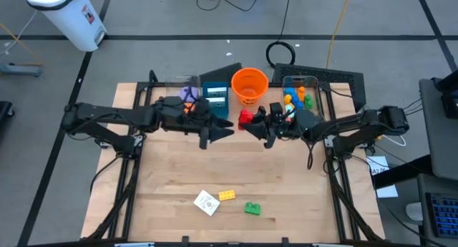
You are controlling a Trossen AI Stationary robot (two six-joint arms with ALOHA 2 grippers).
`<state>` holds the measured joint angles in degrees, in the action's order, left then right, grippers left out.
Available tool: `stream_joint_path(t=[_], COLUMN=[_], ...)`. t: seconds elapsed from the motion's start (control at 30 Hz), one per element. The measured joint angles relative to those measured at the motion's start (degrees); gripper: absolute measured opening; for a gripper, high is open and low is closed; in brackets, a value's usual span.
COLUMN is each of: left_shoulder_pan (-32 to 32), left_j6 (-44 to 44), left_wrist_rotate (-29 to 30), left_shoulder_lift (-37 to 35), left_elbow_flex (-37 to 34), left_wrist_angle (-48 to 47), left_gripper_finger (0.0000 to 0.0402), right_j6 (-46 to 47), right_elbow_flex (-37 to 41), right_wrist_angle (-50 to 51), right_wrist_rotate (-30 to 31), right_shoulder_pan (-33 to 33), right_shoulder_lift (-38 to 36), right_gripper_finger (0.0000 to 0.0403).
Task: Pick & Place Toys
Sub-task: Put the red game piece into the right transparent bin
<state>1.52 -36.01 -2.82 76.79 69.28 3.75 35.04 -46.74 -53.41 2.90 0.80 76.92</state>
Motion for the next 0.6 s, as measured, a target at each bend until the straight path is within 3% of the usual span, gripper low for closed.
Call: stream_joint_path(t=[0.13, 0.3, 0.43, 0.6], left_shoulder_pan=[0.02, 0.02, 0.0, -0.31], left_j6=[1.76, 4.18, 7.29, 12.11], left_wrist_rotate=[0.33, 1.23, 1.86, 4.94], left_shoulder_lift=[-4.04, -9.15, -13.31, -17.64], left_elbow_flex=[0.0, 0.0, 0.0, 0.02], left_wrist_angle=[-5.65, -12.76, -17.25, -20.82], left_gripper_finger=[0.0214, 0.0202, 0.0191, 0.0182], right_j6=[-1.14, -4.18, -6.22, -7.68], right_elbow_flex=[0.0, 0.0, -3.01, -13.08], right_wrist_angle=[3.97, 17.38, 37.24, 66.07], right_wrist_rotate=[-0.08, -0.11, 0.11, 0.22], right_shoulder_pan=[-1.91, -4.5, -7.86, -14.08], right_shoulder_lift=[-3.3, -10.49, -17.0, -20.11], right_gripper_finger=[0.014, 0.0139, 0.0138, 0.0138])
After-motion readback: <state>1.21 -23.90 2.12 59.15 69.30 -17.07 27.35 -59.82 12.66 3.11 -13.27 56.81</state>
